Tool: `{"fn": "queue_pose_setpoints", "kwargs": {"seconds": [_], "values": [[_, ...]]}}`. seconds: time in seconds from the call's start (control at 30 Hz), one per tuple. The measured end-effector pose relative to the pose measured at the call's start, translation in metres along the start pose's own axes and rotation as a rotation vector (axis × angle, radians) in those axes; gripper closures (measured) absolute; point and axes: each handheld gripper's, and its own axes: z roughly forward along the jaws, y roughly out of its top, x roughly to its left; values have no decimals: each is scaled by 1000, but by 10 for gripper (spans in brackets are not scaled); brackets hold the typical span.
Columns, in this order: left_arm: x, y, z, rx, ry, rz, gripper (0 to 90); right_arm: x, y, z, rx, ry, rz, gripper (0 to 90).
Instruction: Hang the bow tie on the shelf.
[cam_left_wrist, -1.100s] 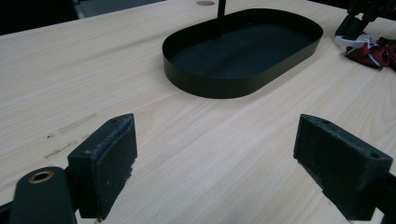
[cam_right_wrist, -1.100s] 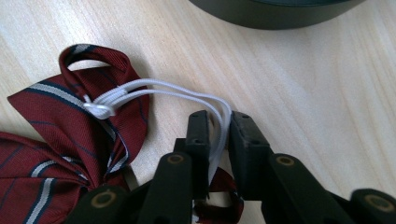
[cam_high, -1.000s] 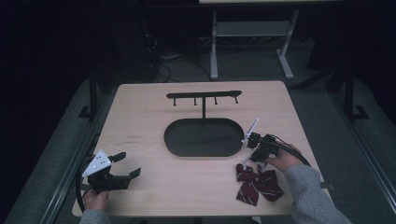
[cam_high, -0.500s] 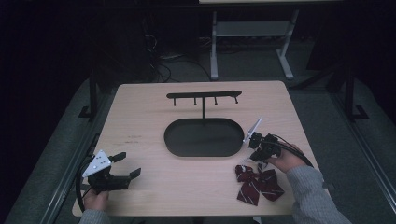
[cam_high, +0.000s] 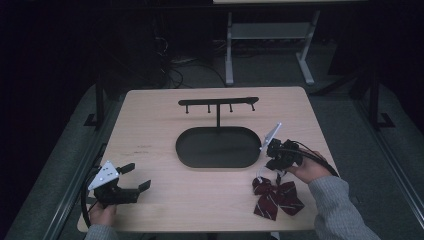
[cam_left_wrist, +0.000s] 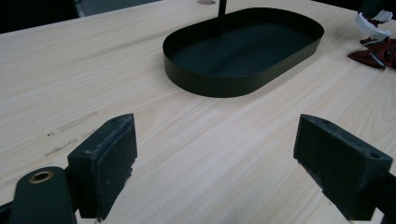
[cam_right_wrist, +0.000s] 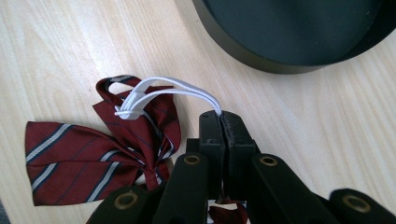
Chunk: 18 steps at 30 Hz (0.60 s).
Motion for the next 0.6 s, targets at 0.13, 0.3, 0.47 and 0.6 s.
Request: {"fn": "queue_pose_setpoints", "kwargs": {"seconds": [0.13, 0.3, 0.47, 0.6], "values": [[0, 0, 0, 1, 1, -1, 131, 1, 2, -5, -12, -3, -10, 875], [0, 0, 0, 1, -2, -1, 131, 5, 4, -10, -35, -2, -20, 875], [0, 0, 0, 0, -1, -2, 131, 7, 6, -17, -42, -13, -35, 875], [-1, 0, 0, -1, -1, -4, 131, 9, 8, -21, -43, -19, -42, 875]]}}
